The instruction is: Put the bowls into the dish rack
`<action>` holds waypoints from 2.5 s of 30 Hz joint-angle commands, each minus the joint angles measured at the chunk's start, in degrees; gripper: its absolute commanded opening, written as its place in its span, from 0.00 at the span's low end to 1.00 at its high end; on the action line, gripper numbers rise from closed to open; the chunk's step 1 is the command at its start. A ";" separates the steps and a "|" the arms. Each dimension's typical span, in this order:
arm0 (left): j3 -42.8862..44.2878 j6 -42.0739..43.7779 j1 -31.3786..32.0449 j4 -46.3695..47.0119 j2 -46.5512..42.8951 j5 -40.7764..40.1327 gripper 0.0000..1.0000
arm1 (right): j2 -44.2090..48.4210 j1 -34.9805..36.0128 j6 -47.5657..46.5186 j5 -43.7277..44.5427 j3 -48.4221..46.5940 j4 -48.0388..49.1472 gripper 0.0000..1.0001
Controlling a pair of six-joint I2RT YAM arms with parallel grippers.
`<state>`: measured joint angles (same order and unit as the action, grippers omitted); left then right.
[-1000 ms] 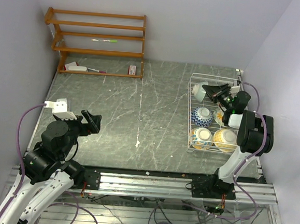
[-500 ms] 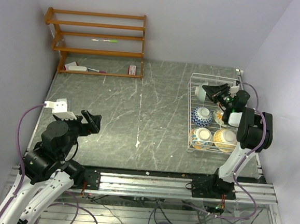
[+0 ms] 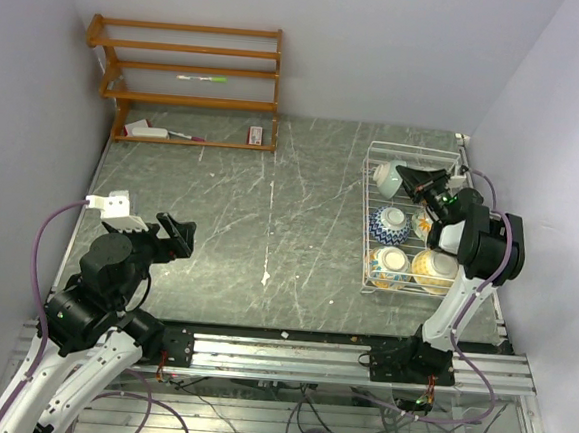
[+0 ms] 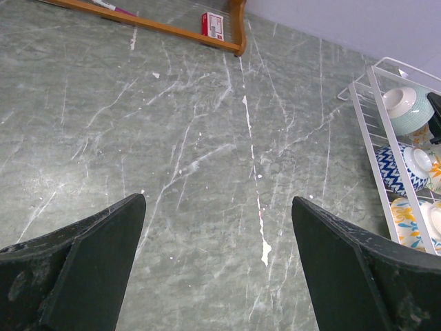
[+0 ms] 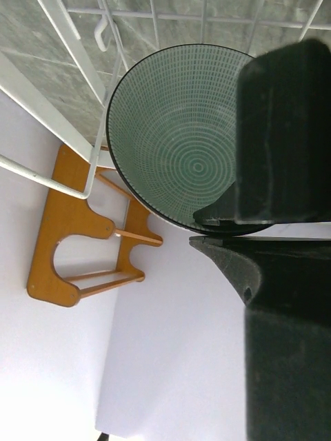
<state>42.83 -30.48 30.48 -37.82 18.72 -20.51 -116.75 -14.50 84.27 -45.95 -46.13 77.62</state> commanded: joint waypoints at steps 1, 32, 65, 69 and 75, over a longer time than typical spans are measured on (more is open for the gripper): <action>1.73 -0.28 0.44 -0.06 0.25 -1.06 0.98 | 2.53 1.08 -3.66 -0.28 -0.81 -11.82 0.00; 1.73 -0.28 0.46 -0.06 0.09 -0.98 0.98 | 2.66 -3.25 -14.12 3.24 3.68 -30.63 0.19; 1.64 -0.54 0.45 -0.05 -0.70 -1.01 0.98 | 21.31 2.89 -41.51 22.51 -11.69 -69.49 0.51; 1.73 -0.71 0.46 -0.21 -0.78 -1.28 0.98 | 25.66 5.89 -45.99 26.98 -14.96 -74.90 0.51; 1.78 -0.77 0.50 -0.28 -0.62 -1.38 0.98 | 33.30 16.23 -54.63 42.25 -18.49 -84.32 0.54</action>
<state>42.83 -30.70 30.48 -38.04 18.48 -20.80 -88.18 -4.19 37.26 -15.64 -62.28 0.89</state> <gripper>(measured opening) 0.983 0.527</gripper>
